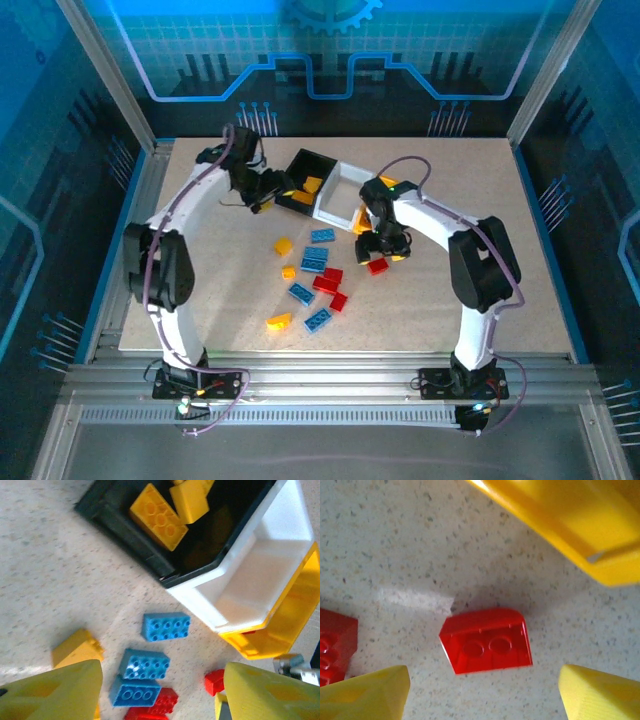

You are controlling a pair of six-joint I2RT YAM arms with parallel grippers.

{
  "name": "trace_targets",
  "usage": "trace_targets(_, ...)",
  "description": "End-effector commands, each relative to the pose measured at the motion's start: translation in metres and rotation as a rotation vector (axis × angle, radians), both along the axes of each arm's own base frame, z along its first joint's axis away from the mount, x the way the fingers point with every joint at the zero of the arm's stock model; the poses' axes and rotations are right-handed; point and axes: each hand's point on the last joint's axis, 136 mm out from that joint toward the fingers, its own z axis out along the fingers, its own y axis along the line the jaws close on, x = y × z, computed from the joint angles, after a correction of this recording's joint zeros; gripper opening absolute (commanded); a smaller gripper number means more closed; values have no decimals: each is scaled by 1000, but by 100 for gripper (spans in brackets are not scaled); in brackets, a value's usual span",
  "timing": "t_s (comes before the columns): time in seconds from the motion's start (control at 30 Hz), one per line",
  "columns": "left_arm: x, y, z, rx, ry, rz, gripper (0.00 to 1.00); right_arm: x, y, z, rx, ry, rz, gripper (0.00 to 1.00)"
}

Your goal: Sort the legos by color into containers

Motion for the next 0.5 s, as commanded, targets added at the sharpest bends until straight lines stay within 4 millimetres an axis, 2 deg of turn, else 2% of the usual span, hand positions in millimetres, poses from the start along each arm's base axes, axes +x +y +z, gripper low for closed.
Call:
trace_targets(0.0, -17, 14, 7, -11, -19, -10, 67, 9, 3, -6, -32, -10, 100, 80)
trace_targets(0.17, -38, 32, 3, -4, 1, 6, 68, 14, 4, -17, -52, 7, 136, 81)
trace_targets(0.33, -48, 44, -5, -17, 25, 33, 69, 8, 6, -26, -62, 27, 134, 79)
trace_targets(0.47, -50, 47, -7, -18, 30, 32, 69, 2, 6, -32, -69, 42, 121, 76)
